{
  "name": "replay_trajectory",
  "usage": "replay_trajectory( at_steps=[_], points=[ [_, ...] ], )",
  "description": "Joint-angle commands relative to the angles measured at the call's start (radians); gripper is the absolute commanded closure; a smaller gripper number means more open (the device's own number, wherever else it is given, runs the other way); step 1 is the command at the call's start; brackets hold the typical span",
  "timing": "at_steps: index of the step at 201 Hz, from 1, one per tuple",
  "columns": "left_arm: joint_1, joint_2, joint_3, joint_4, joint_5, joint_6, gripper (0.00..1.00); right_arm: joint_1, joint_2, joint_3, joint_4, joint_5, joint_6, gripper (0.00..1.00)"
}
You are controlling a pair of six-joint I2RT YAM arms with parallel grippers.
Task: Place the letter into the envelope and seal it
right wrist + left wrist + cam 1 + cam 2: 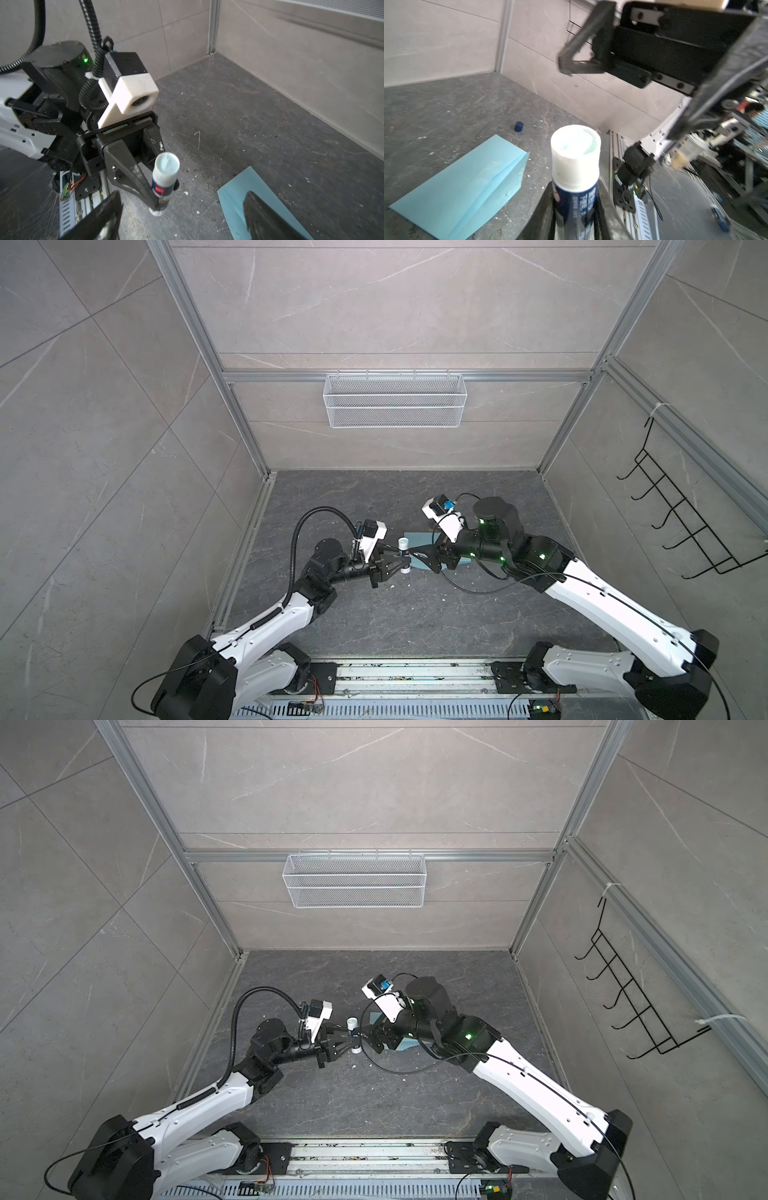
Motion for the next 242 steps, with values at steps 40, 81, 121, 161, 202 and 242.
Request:
replay_trajectory(
  at_steps=[40,81,121,161,202,242],
  points=[
    [-0.021,-0.058,0.023,-0.080,-0.545,-0.363,1.00,0.001,0.007,-0.126,0.168,0.176,0.005,0.01],
    [-0.057,-0.051,0.019,-0.095,-0.708,-0.600,1.00,0.036,0.029,-0.225,0.390,0.174,0.079,0.06],
    [-0.073,-0.037,0.045,-0.159,-0.755,-0.772,1.00,0.165,0.055,-0.304,0.556,0.382,-0.019,0.09],
    [-0.079,-0.032,0.069,-0.208,-0.751,-0.829,1.00,0.303,0.191,-0.274,0.649,0.614,-0.171,0.15],
    [-0.079,-0.047,0.066,-0.208,-0.750,-0.842,1.00,0.343,0.301,-0.241,0.710,0.735,-0.233,0.23],
    [-0.079,-0.058,0.059,-0.207,-0.747,-0.834,1.00,0.343,0.332,-0.247,0.742,0.757,-0.223,0.30]
  ],
)
